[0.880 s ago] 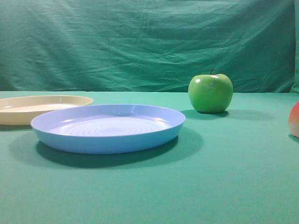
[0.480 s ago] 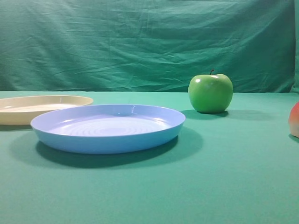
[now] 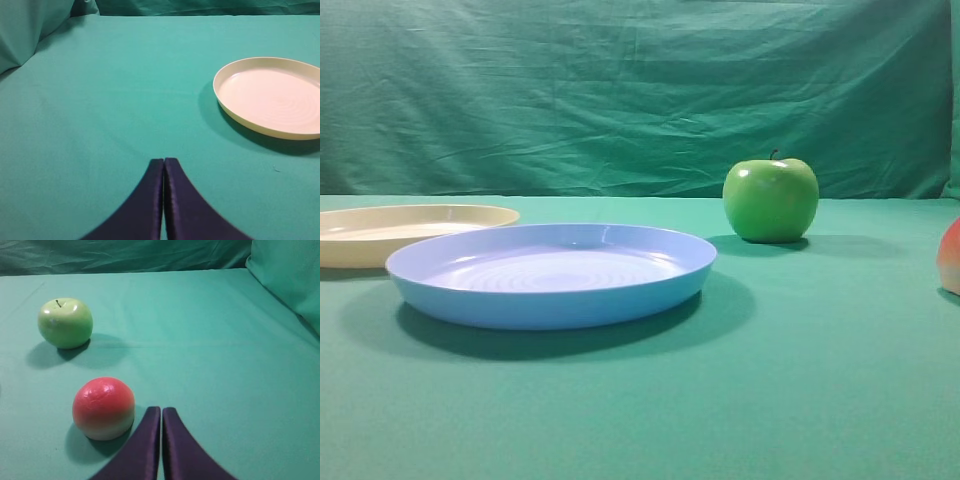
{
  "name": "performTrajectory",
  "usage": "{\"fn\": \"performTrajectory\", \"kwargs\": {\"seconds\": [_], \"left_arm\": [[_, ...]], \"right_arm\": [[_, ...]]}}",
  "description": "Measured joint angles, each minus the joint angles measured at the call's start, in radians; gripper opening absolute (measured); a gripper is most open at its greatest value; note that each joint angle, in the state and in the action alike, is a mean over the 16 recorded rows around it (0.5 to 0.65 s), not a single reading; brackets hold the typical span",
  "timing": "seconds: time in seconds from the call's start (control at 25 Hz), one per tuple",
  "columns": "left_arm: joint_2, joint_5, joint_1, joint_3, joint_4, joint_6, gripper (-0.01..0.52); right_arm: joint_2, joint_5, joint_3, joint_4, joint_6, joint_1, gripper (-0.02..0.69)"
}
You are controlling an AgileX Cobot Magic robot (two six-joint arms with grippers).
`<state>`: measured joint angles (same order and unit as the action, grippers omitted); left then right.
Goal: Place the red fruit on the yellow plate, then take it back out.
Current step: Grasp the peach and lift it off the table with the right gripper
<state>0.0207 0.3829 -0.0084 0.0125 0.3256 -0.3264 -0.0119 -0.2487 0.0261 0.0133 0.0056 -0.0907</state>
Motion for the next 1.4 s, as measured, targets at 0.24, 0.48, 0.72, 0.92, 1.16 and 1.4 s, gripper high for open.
{"fn": "performTrajectory", "kwargs": {"seconds": [0.24,0.48,0.72,0.92,1.16,1.4], "left_arm": [[0.0,0.0,0.0,0.0,0.0,0.0,0.0],[0.0,0.0,0.0,0.0,0.0,0.0,0.0],[0.0,0.0,0.0,0.0,0.0,0.0,0.0],[0.0,0.0,0.0,0.0,0.0,0.0,0.0],[0.0,0.0,0.0,0.0,0.0,0.0,0.0],[0.0,0.0,0.0,0.0,0.0,0.0,0.0]], "right_arm": [[0.005,0.115,-0.047,0.03,0.039,0.0,0.0],[0.062,0.082,-0.179,0.054,0.065,0.0,0.0],[0.2,-0.149,-0.357,0.057,0.047,0.0,0.0],[0.35,-0.316,-0.469,0.06,0.002,0.0,0.0],[0.503,-0.429,-0.536,0.084,-0.099,0.0,0.082],[0.597,-0.473,-0.555,0.132,-0.202,-0.001,0.313]]}}
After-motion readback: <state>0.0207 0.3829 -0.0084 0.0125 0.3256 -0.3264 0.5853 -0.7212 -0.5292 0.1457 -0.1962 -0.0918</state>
